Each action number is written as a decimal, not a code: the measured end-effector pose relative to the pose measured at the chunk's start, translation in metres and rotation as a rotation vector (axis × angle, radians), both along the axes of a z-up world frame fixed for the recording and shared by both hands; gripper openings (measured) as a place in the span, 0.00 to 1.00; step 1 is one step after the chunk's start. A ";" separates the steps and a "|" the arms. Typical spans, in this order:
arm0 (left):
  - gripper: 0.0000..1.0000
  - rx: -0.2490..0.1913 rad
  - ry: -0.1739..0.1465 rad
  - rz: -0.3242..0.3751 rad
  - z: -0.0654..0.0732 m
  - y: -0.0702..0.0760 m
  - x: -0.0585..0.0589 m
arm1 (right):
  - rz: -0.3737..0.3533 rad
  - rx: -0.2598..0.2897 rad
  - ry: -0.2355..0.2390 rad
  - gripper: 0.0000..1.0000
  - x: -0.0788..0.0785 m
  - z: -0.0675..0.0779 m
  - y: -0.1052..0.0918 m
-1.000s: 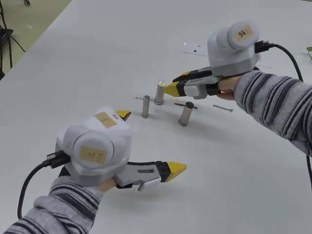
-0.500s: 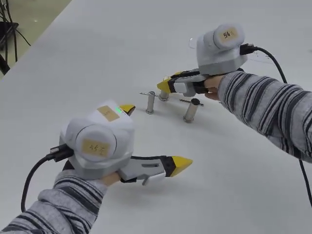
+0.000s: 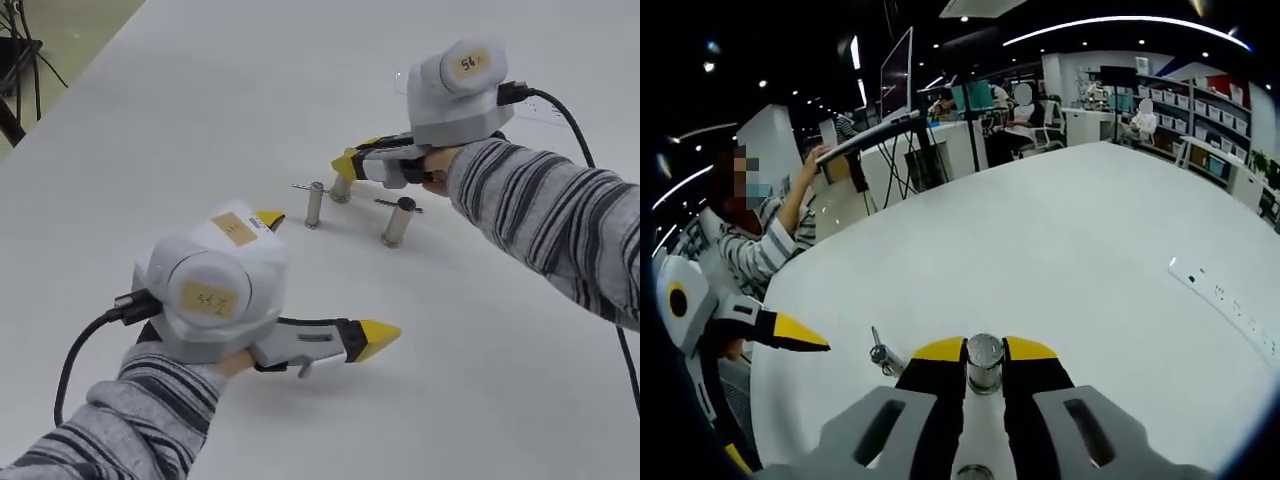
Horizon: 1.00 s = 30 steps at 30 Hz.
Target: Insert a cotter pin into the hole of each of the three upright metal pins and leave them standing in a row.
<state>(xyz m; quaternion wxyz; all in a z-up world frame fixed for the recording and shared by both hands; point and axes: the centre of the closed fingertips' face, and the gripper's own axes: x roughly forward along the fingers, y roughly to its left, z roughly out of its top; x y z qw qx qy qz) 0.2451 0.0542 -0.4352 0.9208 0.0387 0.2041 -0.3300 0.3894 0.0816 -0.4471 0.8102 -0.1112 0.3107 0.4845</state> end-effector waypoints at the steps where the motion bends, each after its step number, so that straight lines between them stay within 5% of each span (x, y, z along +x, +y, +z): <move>1: 0.98 -0.001 0.000 -0.001 0.000 0.000 0.000 | 0.002 -0.005 -0.004 0.08 0.000 0.000 -0.001; 14: 0.99 -0.015 -0.006 -0.027 0.006 -0.006 -0.003 | -0.018 -0.060 -0.030 0.08 0.002 0.008 -0.044; 19: 0.99 0.012 -0.008 -0.042 0.004 -0.007 -0.006 | -0.021 -0.088 -0.040 0.08 0.002 0.006 -0.066; 30: 0.99 0.020 0.001 -0.067 0.002 -0.013 -0.009 | -0.040 -0.130 -0.040 0.08 -0.018 0.011 -0.114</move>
